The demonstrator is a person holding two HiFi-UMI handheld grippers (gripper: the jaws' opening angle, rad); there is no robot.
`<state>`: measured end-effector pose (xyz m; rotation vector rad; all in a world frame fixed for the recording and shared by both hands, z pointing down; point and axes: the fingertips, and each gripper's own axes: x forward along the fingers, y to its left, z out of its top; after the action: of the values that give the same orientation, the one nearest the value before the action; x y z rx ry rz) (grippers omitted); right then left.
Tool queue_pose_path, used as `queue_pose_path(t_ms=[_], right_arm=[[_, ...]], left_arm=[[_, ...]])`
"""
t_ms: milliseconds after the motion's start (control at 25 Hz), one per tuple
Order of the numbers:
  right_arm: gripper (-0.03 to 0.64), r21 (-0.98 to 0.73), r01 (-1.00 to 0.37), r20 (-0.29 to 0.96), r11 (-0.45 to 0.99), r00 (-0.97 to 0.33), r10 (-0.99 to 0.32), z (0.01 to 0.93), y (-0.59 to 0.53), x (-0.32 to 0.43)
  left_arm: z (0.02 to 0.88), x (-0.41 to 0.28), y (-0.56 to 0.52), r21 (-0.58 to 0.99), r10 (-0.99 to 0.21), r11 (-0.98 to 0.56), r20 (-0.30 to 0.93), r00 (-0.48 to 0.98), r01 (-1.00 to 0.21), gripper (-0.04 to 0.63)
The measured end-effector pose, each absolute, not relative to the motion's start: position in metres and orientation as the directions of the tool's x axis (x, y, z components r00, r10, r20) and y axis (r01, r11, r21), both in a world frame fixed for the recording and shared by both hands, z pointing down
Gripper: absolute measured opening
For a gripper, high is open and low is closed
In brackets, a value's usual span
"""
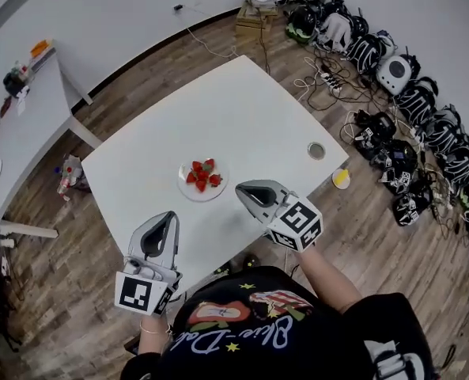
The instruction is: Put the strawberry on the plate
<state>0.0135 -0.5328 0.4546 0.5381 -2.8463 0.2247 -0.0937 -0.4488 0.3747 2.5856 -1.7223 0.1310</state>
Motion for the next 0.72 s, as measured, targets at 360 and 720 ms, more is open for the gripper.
queue_pose_path(t_ms=[360,720], right_arm=[[0.015,-0.148,-0.454,0.164,0.878,-0.887,-0.431,0.422,-0.516,0.049],[0.015,-0.126,-0.469,0.194,0.874,-0.876,-0.442,0.427,-0.522,0.055]], left_arm=[[0.368,-0.057,-0.465,-0.027,-0.877,-0.478,0.068,0.475,-0.878,-0.003],[0.374,-0.053,-0.463,-0.031,-0.875,-0.48,0.08,0.477,-0.877,-0.003]])
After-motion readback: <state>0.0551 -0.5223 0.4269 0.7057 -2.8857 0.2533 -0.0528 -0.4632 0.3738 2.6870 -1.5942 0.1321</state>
